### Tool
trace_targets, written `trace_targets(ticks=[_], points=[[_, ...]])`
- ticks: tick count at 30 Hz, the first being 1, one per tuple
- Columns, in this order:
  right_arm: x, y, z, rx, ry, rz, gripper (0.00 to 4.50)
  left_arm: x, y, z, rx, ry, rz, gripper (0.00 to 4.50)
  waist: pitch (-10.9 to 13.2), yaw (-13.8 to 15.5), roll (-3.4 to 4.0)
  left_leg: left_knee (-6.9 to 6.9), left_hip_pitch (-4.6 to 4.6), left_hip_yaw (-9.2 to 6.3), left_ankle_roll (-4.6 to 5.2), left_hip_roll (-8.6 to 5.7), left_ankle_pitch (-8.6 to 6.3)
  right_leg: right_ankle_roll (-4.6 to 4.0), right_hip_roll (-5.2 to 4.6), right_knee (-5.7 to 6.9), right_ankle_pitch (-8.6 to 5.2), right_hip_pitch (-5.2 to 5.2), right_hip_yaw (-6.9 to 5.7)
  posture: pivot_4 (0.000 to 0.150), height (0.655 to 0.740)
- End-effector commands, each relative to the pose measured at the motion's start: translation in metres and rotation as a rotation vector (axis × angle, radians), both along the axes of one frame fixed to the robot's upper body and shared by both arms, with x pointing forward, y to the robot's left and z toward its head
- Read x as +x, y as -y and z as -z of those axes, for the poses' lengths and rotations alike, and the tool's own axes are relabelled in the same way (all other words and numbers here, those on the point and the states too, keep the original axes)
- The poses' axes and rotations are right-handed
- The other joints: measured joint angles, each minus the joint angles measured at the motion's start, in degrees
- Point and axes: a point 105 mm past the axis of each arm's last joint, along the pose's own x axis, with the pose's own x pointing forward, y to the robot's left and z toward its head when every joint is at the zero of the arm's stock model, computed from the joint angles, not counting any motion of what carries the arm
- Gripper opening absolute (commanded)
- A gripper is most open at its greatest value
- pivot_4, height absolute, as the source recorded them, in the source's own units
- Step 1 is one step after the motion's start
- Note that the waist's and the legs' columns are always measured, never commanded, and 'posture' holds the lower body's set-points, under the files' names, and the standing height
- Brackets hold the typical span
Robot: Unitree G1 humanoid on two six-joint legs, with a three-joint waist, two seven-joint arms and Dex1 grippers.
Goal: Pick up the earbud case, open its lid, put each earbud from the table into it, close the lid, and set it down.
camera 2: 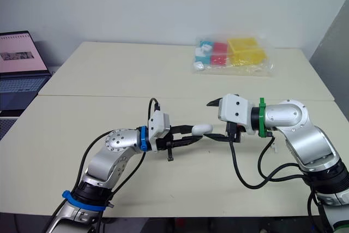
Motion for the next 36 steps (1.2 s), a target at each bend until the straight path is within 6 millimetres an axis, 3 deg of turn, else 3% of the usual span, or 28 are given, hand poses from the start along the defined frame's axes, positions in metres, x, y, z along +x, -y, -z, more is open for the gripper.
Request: trace_targets(ticks=[1, 11, 16, 21, 29, 36], points=[[0.000, 0.003, -0.022, 0.010, 0.079, 0.012, 4.38, -0.010, 0.007, -0.001, 0.008, 0.028, 0.074, 0.78, 0.0, 0.0, 0.00, 0.00, 0.00, 0.00, 0.00, 0.00, 0.00, 0.00, 0.00, -0.01, 0.00, 0.00, 0.00, 0.150, 0.7400], [-0.005, 0.006, -0.026, 0.025, 0.046, -0.001, 4.38, -0.011, 0.006, 0.002, 0.011, 0.029, 0.069, 0.78, 0.0, 0.0, 0.01, -0.01, -0.02, -0.02, 0.00, 0.01, 0.00, 0.00, 0.00, -0.02, 0.00, -0.01, -0.03, 0.150, 0.7400], [-0.021, 0.012, -0.029, 0.027, -0.041, -0.043, 4.38, -0.003, 0.004, 0.000, -0.018, 0.015, 0.014, 0.78, 0.0, 0.0, 0.02, -0.01, -0.04, -0.03, 0.00, 0.00, 0.00, 0.00, -0.01, -0.05, 0.00, -0.01, -0.04, 0.150, 0.7400], [-0.013, 0.048, -0.050, 0.146, -0.051, 0.158, 4.38, 0.011, -0.003, -0.004, -0.074, 0.022, -0.108, 0.78, 0.0, 0.1, 0.00, -0.01, -0.06, -0.03, 0.00, -0.01, -0.01, 0.00, -0.05, -0.07, 0.00, -0.01, -0.06, 0.150, 0.7400], [-0.015, 0.127, 0.003, 0.138, -0.109, 0.706, 4.38, 0.010, -0.005, -0.008, -0.112, 0.027, -0.148, 0.78, 0.0, 0.5, 0.01, -0.08, -0.11, -0.02, 0.00, -0.01, -0.01, 0.00, -0.07, -0.18, -0.02, -0.01, -0.06, 0.150, 0.7400], [-0.007, 0.149, 0.058, 0.283, -0.255, 0.962, 4.38, 0.003, 0.002, -0.006, -0.106, 0.013, -0.108, 0.78, 0.0, 0.0, 0.03, -0.03, -0.02, -0.06, 0.00, 0.00, -0.01, 0.04, -0.05, -0.07, 0.01, 0.01, -0.07, 0.150, 0.7400]])
